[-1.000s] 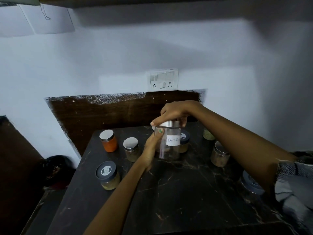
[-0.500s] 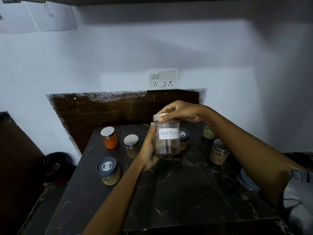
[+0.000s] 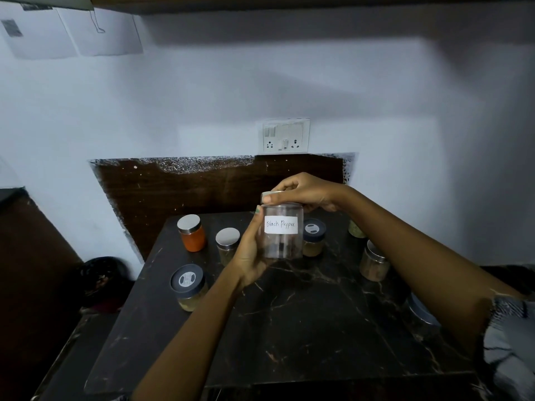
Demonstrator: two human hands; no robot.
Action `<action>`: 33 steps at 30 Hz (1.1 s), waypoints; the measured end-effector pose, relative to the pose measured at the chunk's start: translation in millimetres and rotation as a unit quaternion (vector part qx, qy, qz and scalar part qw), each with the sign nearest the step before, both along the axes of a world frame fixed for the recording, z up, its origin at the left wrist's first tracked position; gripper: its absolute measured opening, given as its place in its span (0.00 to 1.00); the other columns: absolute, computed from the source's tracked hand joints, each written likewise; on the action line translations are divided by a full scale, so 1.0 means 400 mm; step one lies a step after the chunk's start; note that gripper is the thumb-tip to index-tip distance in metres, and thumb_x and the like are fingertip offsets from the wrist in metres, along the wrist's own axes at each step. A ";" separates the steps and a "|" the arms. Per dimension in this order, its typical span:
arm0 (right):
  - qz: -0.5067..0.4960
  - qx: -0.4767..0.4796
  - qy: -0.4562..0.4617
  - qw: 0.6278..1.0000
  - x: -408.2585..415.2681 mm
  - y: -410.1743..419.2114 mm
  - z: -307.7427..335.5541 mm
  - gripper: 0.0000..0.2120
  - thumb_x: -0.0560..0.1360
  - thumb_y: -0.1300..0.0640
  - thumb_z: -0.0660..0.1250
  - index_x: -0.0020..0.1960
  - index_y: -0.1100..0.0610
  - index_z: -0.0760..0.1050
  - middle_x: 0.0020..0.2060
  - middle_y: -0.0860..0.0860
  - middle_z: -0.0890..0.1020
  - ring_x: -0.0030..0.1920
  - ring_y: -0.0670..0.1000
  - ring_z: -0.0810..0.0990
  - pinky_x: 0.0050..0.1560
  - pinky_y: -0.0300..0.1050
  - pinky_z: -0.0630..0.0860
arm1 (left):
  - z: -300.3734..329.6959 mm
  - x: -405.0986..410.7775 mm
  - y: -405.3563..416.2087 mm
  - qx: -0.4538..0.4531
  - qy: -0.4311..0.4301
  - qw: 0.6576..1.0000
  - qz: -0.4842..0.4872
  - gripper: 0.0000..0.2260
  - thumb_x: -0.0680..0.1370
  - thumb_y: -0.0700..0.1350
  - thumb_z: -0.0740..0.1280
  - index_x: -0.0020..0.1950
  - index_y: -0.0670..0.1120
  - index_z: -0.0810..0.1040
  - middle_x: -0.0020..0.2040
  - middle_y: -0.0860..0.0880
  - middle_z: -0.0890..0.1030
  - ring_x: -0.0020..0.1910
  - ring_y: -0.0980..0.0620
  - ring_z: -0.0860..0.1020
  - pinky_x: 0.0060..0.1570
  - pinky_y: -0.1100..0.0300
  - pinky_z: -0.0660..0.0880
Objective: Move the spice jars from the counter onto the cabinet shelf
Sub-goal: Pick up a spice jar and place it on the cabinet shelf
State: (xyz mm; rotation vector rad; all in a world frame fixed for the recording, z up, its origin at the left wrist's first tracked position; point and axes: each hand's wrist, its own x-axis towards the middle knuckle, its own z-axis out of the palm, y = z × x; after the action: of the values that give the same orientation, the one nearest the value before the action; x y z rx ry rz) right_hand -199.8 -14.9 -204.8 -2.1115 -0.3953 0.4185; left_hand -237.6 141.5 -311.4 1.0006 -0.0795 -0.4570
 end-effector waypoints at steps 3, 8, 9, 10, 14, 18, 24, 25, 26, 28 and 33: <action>0.009 0.004 0.014 1.000 -0.005 0.001 0.006 0.31 0.61 0.38 0.72 0.57 0.54 0.78 0.46 0.45 0.83 0.49 0.48 0.80 0.41 0.40 0.77 | 0.000 0.002 0.005 0.001 0.000 1.000 0.008 0.31 0.70 0.67 0.62 0.66 0.48 0.74 0.61 0.41 0.79 0.60 0.42 0.78 0.56 0.44 0.76; 0.000 0.046 0.044 0.998 -0.008 -0.004 0.009 0.23 0.68 0.39 0.69 0.59 0.49 0.76 0.55 0.52 0.80 0.57 0.53 0.78 0.47 0.46 0.78 | 0.020 0.004 0.005 -0.017 -0.025 0.999 0.020 0.28 0.71 0.66 0.61 0.63 0.49 0.77 0.61 0.42 0.80 0.59 0.44 0.79 0.54 0.46 0.77; -0.001 0.059 0.052 0.997 -0.009 -0.006 0.013 0.22 0.70 0.40 0.68 0.59 0.50 0.76 0.55 0.52 0.80 0.58 0.53 0.77 0.48 0.47 0.78 | 0.029 0.007 0.005 -0.020 -0.031 0.999 0.022 0.28 0.71 0.66 0.61 0.63 0.49 0.77 0.61 0.42 0.79 0.59 0.43 0.79 0.55 0.46 0.77; -0.003 0.076 0.060 0.995 -0.011 -0.008 0.017 0.22 0.70 0.39 0.67 0.59 0.50 0.76 0.55 0.52 0.80 0.58 0.53 0.77 0.50 0.49 0.78 | 0.040 0.011 0.006 -0.020 -0.040 0.999 0.024 0.29 0.72 0.67 0.60 0.65 0.49 0.76 0.62 0.41 0.79 0.61 0.43 0.78 0.56 0.46 0.76; -0.017 0.191 0.091 0.977 -0.011 -0.019 0.055 0.26 0.67 0.37 0.66 0.61 0.48 0.73 0.63 0.52 0.74 0.62 0.55 0.75 0.52 0.60 0.79 | 0.113 0.035 0.017 0.004 -0.102 0.994 0.036 0.30 0.73 0.67 0.56 0.67 0.50 0.73 0.62 0.43 0.79 0.59 0.45 0.79 0.52 0.48 0.78; 0.004 0.259 0.095 0.961 0.000 -0.010 0.092 0.19 0.76 0.43 0.60 0.66 0.45 0.67 0.66 0.50 0.72 0.62 0.57 0.76 0.54 0.70 0.74 | 0.217 0.069 0.039 0.034 -0.155 0.984 0.085 0.33 0.72 0.68 0.55 0.67 0.48 0.73 0.63 0.43 0.78 0.62 0.44 0.77 0.58 0.45 0.75; 0.037 0.316 0.032 0.948 0.015 0.071 0.193 0.24 0.80 0.55 0.58 0.73 0.40 0.58 0.66 0.50 0.71 0.60 0.58 0.77 0.56 0.60 0.77 | 0.407 0.128 0.100 0.050 -0.239 0.960 0.134 0.30 0.77 0.66 0.50 0.68 0.48 0.71 0.63 0.43 0.78 0.62 0.46 0.77 0.60 0.46 0.74; 0.037 0.331 0.016 0.943 0.022 0.085 0.214 0.25 0.80 0.58 0.58 0.74 0.42 0.58 0.64 0.50 0.73 0.58 0.57 0.78 0.57 0.57 0.77 | 0.438 0.137 0.111 0.057 -0.248 0.954 0.156 0.30 0.77 0.66 0.51 0.70 0.48 0.70 0.64 0.43 0.77 0.64 0.46 0.75 0.62 0.46 0.73; 0.037 0.344 0.000 0.938 0.033 0.099 0.235 0.26 0.80 0.60 0.58 0.74 0.43 0.57 0.60 0.49 0.75 0.58 0.56 0.78 0.59 0.55 0.76 | 0.467 0.147 0.121 0.061 -0.257 0.947 0.184 0.29 0.77 0.65 0.53 0.70 0.48 0.69 0.65 0.43 0.76 0.64 0.46 0.74 0.62 0.46 0.73; 0.044 0.361 -0.027 0.931 0.050 0.125 0.272 0.29 0.79 0.63 0.59 0.75 0.46 0.55 0.55 0.48 0.76 0.57 0.56 0.78 0.61 0.51 0.74 | 0.525 0.164 0.140 0.056 -0.266 0.927 0.258 0.24 0.77 0.61 0.60 0.67 0.48 0.71 0.62 0.45 0.78 0.63 0.45 0.75 0.58 0.47 0.75; 0.052 0.397 -0.088 0.912 0.090 0.200 0.365 0.33 0.78 0.66 0.60 0.76 0.48 0.51 0.63 0.52 0.72 0.60 0.54 0.76 0.63 0.50 0.72 | 0.663 0.203 0.172 0.015 -0.298 0.845 0.444 0.08 0.72 0.52 0.73 0.46 0.49 0.81 0.46 0.49 0.83 0.47 0.51 0.81 0.47 0.54 0.80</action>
State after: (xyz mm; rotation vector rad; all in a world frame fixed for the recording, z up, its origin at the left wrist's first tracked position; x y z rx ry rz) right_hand -163.8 65.1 -59.0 -1.3333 -0.6567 0.0866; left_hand -156.5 210.2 -46.0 1.0646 -0.1538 0.7213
